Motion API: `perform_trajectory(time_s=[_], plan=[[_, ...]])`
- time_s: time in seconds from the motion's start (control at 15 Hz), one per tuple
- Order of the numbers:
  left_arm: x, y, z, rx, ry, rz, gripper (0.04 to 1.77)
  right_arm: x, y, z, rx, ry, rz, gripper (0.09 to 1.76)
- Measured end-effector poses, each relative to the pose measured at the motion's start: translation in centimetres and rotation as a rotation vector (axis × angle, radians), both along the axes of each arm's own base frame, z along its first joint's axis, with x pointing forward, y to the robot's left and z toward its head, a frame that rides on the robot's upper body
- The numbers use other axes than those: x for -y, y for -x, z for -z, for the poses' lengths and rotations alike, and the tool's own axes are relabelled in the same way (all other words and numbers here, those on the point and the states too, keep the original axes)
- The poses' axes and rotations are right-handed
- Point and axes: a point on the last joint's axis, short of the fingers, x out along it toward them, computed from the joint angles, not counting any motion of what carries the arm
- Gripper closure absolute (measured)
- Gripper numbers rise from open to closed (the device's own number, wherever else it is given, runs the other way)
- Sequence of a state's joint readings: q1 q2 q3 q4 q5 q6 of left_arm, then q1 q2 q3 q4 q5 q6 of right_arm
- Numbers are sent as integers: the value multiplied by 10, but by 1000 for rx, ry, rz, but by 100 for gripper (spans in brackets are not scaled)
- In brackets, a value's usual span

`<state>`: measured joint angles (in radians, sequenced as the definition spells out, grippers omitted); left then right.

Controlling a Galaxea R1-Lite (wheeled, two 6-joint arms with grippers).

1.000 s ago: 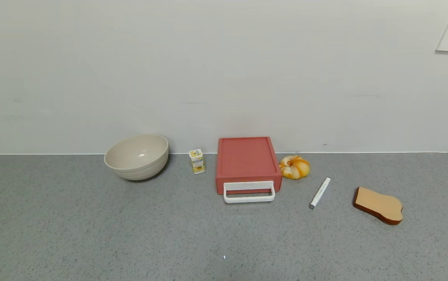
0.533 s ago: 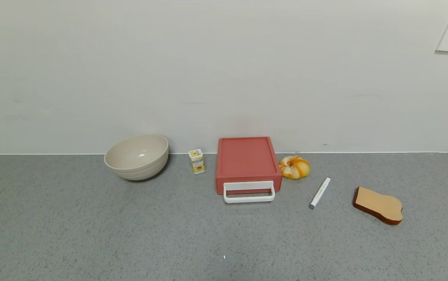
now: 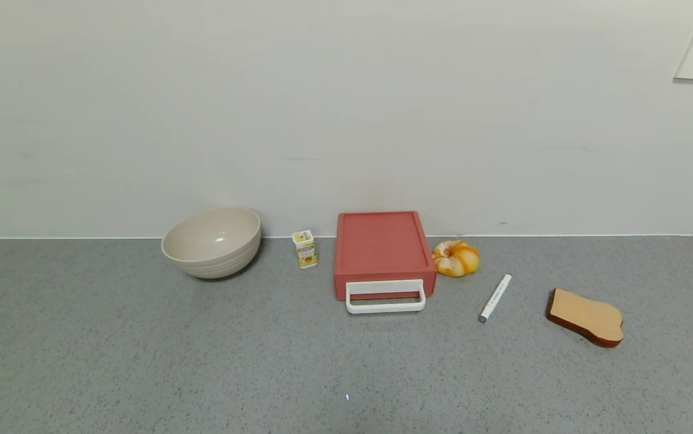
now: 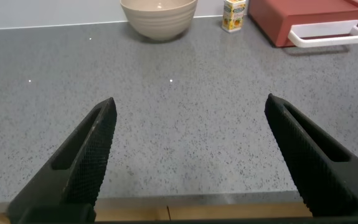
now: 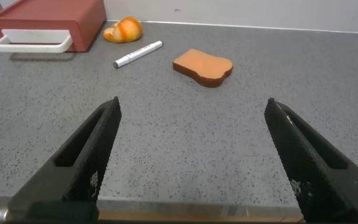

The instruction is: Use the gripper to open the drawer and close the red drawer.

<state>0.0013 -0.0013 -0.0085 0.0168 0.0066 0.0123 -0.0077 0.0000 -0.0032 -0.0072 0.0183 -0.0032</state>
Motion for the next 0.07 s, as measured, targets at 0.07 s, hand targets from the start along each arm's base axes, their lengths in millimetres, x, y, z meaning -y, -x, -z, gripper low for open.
perform_trajectory(time_s=[0.07], plan=[[0, 0, 2, -20, 0, 0, 9, 0, 0, 0, 0, 0, 0, 15]])
